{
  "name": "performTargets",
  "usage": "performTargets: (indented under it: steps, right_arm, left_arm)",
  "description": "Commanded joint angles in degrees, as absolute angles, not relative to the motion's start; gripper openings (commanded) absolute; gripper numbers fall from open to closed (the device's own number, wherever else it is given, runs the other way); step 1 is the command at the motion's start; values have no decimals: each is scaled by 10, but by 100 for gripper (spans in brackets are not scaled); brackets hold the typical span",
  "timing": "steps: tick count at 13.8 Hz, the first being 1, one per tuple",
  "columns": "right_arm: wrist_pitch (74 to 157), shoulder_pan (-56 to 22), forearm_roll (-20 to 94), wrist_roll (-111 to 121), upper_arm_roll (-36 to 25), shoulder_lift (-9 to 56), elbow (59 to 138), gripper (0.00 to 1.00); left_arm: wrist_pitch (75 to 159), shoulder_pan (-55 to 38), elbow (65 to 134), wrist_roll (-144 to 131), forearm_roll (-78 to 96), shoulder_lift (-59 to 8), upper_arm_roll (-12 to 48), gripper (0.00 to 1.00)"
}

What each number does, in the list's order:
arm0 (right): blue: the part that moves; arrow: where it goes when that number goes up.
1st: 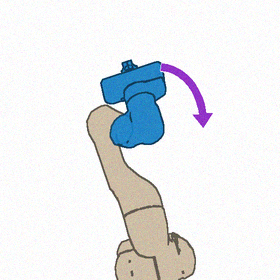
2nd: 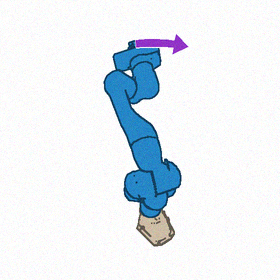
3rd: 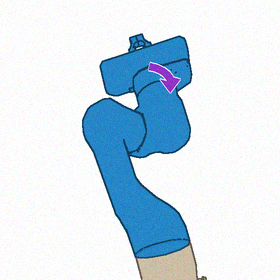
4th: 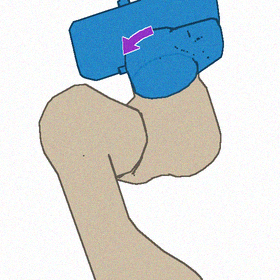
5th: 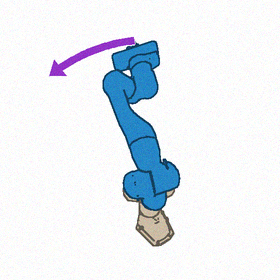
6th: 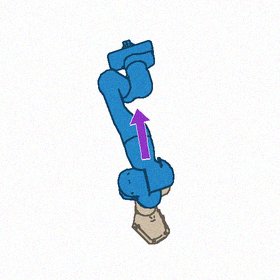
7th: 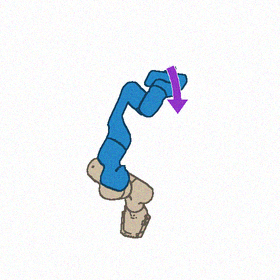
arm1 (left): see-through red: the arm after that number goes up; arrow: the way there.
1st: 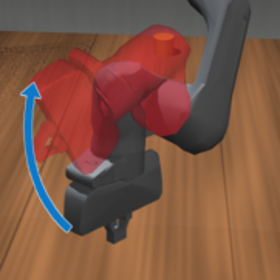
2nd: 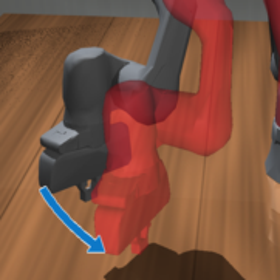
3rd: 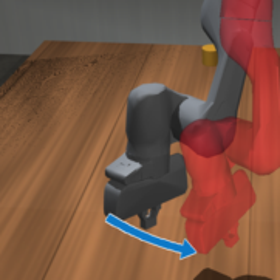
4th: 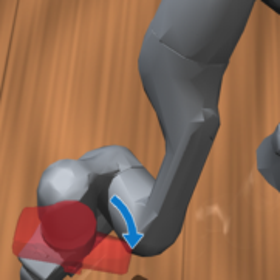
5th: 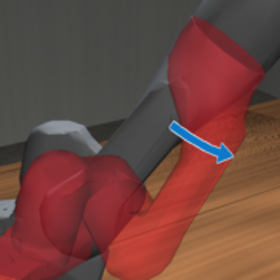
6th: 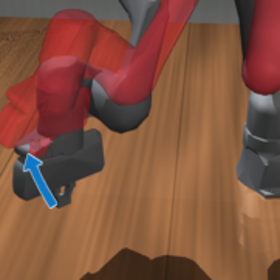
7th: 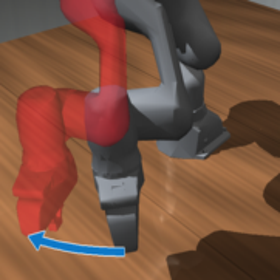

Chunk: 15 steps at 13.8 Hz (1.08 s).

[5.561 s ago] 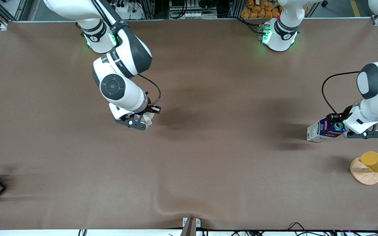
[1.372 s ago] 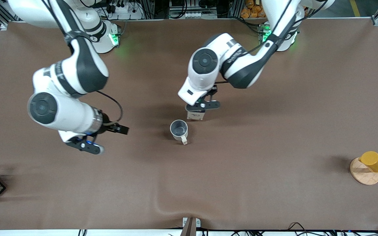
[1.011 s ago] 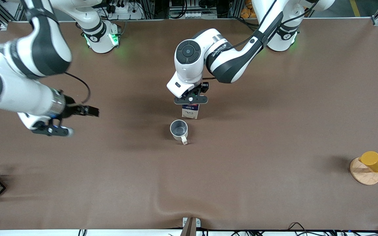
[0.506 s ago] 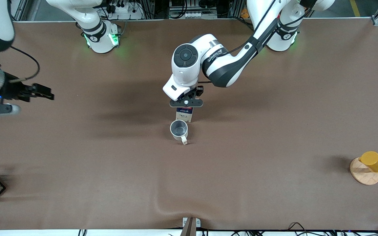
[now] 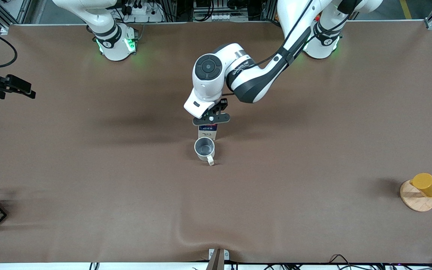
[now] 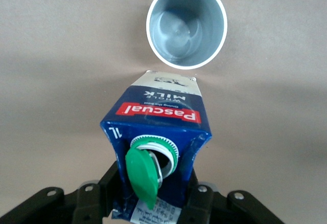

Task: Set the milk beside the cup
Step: 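Lower the milk carton next to the mug with the left gripper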

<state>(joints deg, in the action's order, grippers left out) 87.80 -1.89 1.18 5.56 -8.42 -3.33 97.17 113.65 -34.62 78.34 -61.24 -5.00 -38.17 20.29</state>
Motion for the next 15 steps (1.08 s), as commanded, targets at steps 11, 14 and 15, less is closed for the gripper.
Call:
performTargets:
  steps: [11,14,15]
  right_arm:
    - [808,-26,11,60,-94,-47,917,100]
    - [808,-27,10,53,-92,-45,911,100]
    - [809,-26,11,53,-93,-41,911,100]
  left_arm:
    - [1118,-326,765,-639,-58,-327,197,100]
    - [1071,-262,766,-629,-61,-263,196,100]
    - [1066,-232,766,-621,-62,-244,197,100]
